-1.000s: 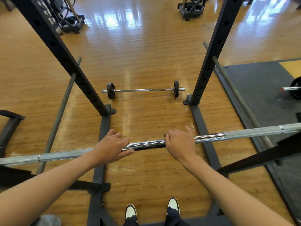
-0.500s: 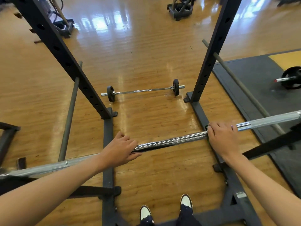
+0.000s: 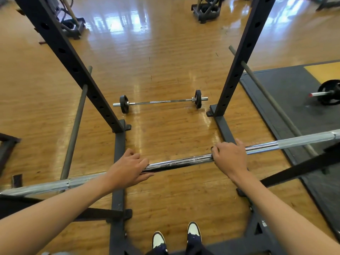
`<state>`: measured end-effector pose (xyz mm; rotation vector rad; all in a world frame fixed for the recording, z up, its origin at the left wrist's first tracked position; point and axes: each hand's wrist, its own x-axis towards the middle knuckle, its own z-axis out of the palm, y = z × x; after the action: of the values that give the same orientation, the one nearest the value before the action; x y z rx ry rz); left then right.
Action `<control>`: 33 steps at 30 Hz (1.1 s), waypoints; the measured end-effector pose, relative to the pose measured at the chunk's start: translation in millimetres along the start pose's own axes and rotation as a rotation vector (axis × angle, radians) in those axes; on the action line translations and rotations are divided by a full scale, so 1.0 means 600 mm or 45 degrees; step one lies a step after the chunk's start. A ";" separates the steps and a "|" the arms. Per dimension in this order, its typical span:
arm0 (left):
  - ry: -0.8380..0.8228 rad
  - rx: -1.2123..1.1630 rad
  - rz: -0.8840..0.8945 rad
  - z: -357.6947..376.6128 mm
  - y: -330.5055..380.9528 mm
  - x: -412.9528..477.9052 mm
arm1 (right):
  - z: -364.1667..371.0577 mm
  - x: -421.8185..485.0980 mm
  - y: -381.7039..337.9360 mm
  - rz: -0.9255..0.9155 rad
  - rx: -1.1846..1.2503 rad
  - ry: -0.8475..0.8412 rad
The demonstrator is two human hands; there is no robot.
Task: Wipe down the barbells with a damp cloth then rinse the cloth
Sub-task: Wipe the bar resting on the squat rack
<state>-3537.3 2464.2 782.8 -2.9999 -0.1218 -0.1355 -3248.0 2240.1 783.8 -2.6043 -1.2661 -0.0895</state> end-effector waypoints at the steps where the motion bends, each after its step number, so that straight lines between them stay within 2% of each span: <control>1: -0.004 -0.014 -0.003 0.001 0.000 -0.001 | 0.006 -0.006 -0.015 -0.062 0.022 -0.007; 5: -0.029 -0.020 -0.003 0.000 -0.002 -0.002 | 0.019 -0.041 0.039 -0.454 0.014 0.058; 6: -0.034 -0.018 -0.007 0.001 -0.001 -0.002 | 0.017 -0.044 0.065 -0.483 -0.011 0.069; 7: -0.043 -0.017 -0.013 0.001 0.000 -0.002 | 0.011 -0.042 0.082 -0.434 -0.015 0.074; 9: -0.065 -0.024 -0.023 0.001 -0.001 -0.001 | -0.001 -0.023 0.077 -0.193 -0.025 0.001; 11: -0.067 -0.024 -0.027 0.002 0.001 -0.002 | -0.009 0.003 0.029 0.037 -0.012 -0.130; 12: -0.063 -0.020 -0.028 0.003 0.001 -0.002 | -0.010 0.011 -0.002 0.077 0.013 -0.200; 14: -0.074 -0.021 -0.028 0.002 -0.001 -0.002 | 0.001 0.004 -0.059 -0.019 0.031 -0.249; 16: -0.083 -0.017 -0.023 0.003 -0.001 -0.004 | 0.014 -0.026 -0.083 -0.206 0.040 -0.123; 20: -0.089 -0.020 -0.012 0.001 -0.002 -0.004 | 0.015 -0.056 -0.002 -0.416 0.042 -0.002; 23: -0.085 -0.027 -0.018 0.001 -0.002 -0.003 | -0.008 -0.029 0.050 -0.187 -0.041 -0.040; 25: -0.084 -0.031 -0.018 0.001 -0.001 -0.002 | -0.012 -0.003 0.032 0.014 -0.035 -0.101; 27: -0.083 -0.033 -0.016 0.002 -0.001 -0.002 | -0.007 0.009 -0.012 0.086 0.038 -0.164; 30: -0.090 -0.036 -0.023 0.001 -0.002 -0.003 | 0.008 -0.017 -0.052 -0.127 0.037 -0.095; 33: -0.096 -0.030 -0.026 0.001 -0.003 -0.005 | 0.022 -0.050 0.006 -0.439 0.013 0.055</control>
<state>-3540.1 2465.8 782.4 -3.0285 -0.1599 -0.0256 -3264.4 2218.0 765.4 -2.3347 -1.6802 -0.1982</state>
